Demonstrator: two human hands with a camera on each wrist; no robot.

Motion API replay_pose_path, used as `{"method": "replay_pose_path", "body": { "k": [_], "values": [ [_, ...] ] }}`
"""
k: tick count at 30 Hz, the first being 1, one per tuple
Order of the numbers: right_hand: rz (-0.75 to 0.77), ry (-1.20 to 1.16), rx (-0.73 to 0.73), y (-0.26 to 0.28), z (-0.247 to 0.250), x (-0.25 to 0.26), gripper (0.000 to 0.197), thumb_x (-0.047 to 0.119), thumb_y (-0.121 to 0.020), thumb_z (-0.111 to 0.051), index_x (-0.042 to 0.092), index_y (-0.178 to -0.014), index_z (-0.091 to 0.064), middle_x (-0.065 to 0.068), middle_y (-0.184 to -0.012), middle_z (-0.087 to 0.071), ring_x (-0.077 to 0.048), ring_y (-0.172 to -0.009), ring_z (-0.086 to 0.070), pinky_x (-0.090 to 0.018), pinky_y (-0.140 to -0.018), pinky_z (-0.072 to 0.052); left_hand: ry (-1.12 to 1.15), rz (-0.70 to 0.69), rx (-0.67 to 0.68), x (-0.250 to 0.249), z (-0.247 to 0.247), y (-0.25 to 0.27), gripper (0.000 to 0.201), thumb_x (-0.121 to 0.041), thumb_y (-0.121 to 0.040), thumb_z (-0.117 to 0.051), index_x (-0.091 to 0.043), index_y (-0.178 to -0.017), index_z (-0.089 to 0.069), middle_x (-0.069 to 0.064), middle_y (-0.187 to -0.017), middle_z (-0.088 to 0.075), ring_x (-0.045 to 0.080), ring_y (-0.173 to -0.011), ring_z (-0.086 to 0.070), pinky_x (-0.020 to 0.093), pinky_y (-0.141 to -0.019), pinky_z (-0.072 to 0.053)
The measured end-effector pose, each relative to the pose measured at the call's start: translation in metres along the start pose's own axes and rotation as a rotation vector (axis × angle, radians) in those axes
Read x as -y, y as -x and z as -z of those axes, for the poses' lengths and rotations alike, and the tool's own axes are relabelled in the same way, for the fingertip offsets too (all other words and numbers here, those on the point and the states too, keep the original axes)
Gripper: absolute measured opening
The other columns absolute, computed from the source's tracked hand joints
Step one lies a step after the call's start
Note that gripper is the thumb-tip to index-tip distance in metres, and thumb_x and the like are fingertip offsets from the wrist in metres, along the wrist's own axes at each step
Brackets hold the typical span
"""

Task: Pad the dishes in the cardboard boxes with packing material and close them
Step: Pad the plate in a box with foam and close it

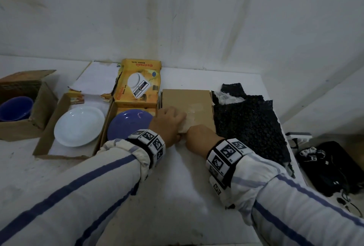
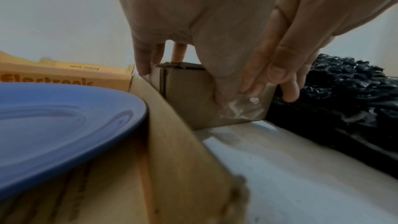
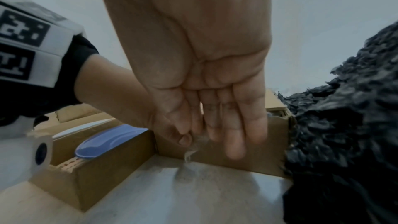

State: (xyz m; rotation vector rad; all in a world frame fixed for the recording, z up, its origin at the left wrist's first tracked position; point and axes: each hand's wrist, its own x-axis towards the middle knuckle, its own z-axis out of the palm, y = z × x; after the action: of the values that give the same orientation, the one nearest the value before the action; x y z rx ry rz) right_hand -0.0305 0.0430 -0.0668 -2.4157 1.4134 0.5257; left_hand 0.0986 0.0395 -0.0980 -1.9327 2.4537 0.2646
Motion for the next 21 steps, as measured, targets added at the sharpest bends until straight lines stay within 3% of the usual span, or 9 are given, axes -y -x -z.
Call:
{"method": "replay_pose_path", "body": {
  "k": [4, 7, 11, 13, 16, 19, 21],
  "values": [
    [0.011, -0.01, 0.133, 0.001, 0.002, -0.004, 0.03, 0.01, -0.096, -0.038, 0.003, -0.117, -0.058, -0.017, -0.116, -0.059, -0.03, -0.097, -0.055, -0.03, -0.076, -0.036, 0.032, -0.024, 0.037, 0.005, 0.001, -0.003, 0.068, -0.038, -0.077, -0.07, -0.025, -0.135, -0.038, 0.011, -0.136, -0.037, 0.036, -0.12, -0.039, 0.044, -0.093, -0.046],
    [0.034, -0.052, 0.143, 0.0, 0.004, -0.009, 0.03, 0.01, -0.094, -0.041, 0.003, -0.116, -0.06, -0.017, -0.116, -0.061, -0.031, -0.1, -0.057, -0.032, -0.079, -0.042, 0.034, -0.039, 0.059, 0.007, 0.002, -0.003, 0.067, -0.035, -0.078, -0.07, -0.025, -0.135, -0.038, 0.011, -0.137, -0.036, 0.037, -0.12, -0.038, 0.045, -0.096, -0.044],
    [-0.02, -0.088, -0.029, -0.003, 0.026, -0.015, 0.028, 0.023, -0.093, -0.049, 0.005, -0.107, -0.065, -0.013, -0.111, -0.064, -0.028, -0.103, -0.059, -0.03, -0.078, -0.041, 0.043, -0.043, 0.051, 0.009, 0.002, -0.003, 0.064, -0.032, -0.078, -0.069, -0.026, -0.134, -0.039, 0.012, -0.138, -0.037, 0.038, -0.121, -0.038, 0.044, -0.096, -0.043],
    [-0.07, -0.11, -0.151, -0.006, 0.027, -0.017, 0.028, 0.027, -0.089, -0.052, 0.007, -0.106, -0.061, -0.013, -0.112, -0.059, -0.029, -0.102, -0.056, -0.033, -0.082, -0.044, 0.051, -0.044, 0.043, 0.009, 0.001, -0.003, 0.065, -0.031, -0.077, -0.07, -0.025, -0.135, -0.039, 0.012, -0.136, -0.039, 0.038, -0.12, -0.04, 0.043, -0.096, -0.041],
    [-0.088, 0.019, -0.245, -0.015, 0.008, -0.011, 0.045, 0.04, -0.084, -0.058, 0.01, -0.116, -0.048, -0.011, -0.118, -0.05, -0.03, -0.107, -0.049, -0.039, -0.091, -0.043, 0.06, -0.034, 0.026, 0.008, 0.0, -0.004, 0.067, -0.037, -0.075, -0.071, -0.023, -0.133, -0.04, 0.011, -0.131, -0.043, 0.036, -0.115, -0.044, 0.041, -0.095, -0.041],
    [-0.14, 0.047, -0.313, -0.023, -0.005, -0.009, 0.063, 0.049, -0.078, -0.065, 0.011, -0.123, -0.043, -0.013, -0.122, -0.049, -0.031, -0.11, -0.05, -0.04, -0.09, -0.044, 0.058, -0.033, 0.029, 0.008, -0.001, -0.005, 0.068, -0.045, -0.074, -0.069, -0.02, -0.132, -0.042, 0.011, -0.129, -0.046, 0.035, -0.113, -0.046, 0.041, -0.096, -0.041],
    [-0.16, 0.081, -0.321, -0.026, -0.009, -0.01, 0.065, 0.049, -0.08, -0.064, 0.008, -0.125, -0.04, -0.015, -0.124, -0.049, -0.031, -0.112, -0.05, -0.039, -0.09, -0.044, 0.056, -0.036, 0.033, 0.009, -0.002, -0.006, 0.068, -0.042, -0.076, -0.068, -0.021, -0.135, -0.04, 0.011, -0.131, -0.044, 0.035, -0.116, -0.045, 0.041, -0.098, -0.039]
  ]
}}
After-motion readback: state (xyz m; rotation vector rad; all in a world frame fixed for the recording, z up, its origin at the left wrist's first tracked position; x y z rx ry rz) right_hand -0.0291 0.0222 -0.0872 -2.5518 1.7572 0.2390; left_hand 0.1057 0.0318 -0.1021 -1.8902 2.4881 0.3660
